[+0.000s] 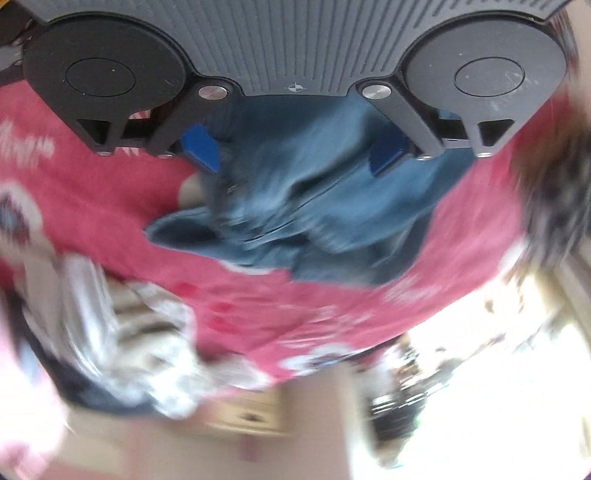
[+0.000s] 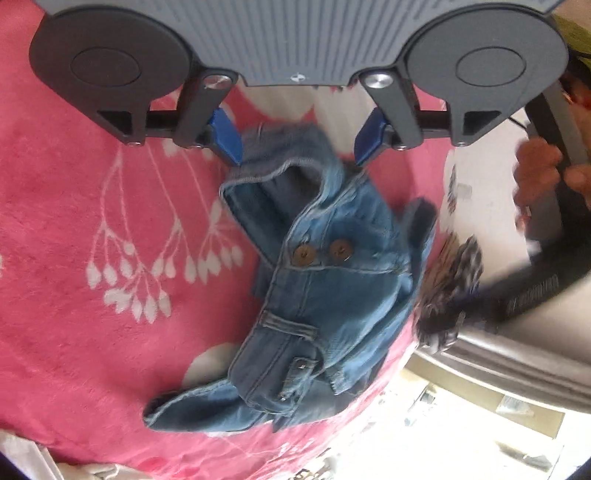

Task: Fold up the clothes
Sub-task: 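Grasp the jeans waistband with the right gripper while the left gripper grips a leg hem, then lift the jeans high with both grippers to shake them out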

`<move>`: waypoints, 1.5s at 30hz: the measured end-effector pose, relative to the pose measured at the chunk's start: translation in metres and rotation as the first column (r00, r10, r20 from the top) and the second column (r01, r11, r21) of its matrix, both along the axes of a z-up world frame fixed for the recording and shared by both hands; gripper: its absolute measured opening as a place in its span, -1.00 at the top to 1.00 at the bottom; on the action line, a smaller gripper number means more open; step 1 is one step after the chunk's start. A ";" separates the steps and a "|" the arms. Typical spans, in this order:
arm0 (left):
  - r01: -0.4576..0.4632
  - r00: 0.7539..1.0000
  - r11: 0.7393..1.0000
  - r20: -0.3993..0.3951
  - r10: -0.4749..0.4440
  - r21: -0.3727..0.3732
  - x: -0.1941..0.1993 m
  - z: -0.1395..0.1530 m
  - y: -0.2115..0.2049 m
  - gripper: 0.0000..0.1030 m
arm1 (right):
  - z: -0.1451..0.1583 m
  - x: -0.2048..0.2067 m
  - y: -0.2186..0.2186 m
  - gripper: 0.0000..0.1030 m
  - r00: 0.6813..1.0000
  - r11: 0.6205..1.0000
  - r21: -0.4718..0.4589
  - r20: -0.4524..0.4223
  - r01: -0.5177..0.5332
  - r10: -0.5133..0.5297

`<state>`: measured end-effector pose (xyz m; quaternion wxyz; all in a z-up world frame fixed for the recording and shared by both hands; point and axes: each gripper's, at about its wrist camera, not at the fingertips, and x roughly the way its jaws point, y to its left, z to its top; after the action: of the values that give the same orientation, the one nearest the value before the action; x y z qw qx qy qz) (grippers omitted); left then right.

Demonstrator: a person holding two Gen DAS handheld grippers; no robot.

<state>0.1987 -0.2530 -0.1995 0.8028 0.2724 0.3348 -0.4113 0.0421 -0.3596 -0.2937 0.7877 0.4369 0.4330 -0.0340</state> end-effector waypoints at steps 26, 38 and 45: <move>0.013 0.997 0.962 -0.077 0.008 0.272 0.071 -0.087 -0.128 0.54 | -0.047 0.016 -0.002 0.00 1.000 1.000 0.018 -0.023 0.009 -0.009; -0.313 0.950 0.911 -0.083 0.302 -0.269 0.092 0.061 0.014 0.64 | 0.053 0.017 0.005 0.62 0.991 0.920 -0.391 0.133 0.036 0.018; -0.395 0.900 0.725 -0.078 0.429 -0.563 0.066 0.161 0.087 0.64 | 0.166 0.021 0.009 0.68 0.949 0.691 -0.706 0.302 0.155 0.096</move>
<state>0.2649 -0.1665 -0.0388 0.9271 -0.0477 0.2262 -0.2950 0.0628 -0.3504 -0.1273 0.9534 0.0989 0.2461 -0.1438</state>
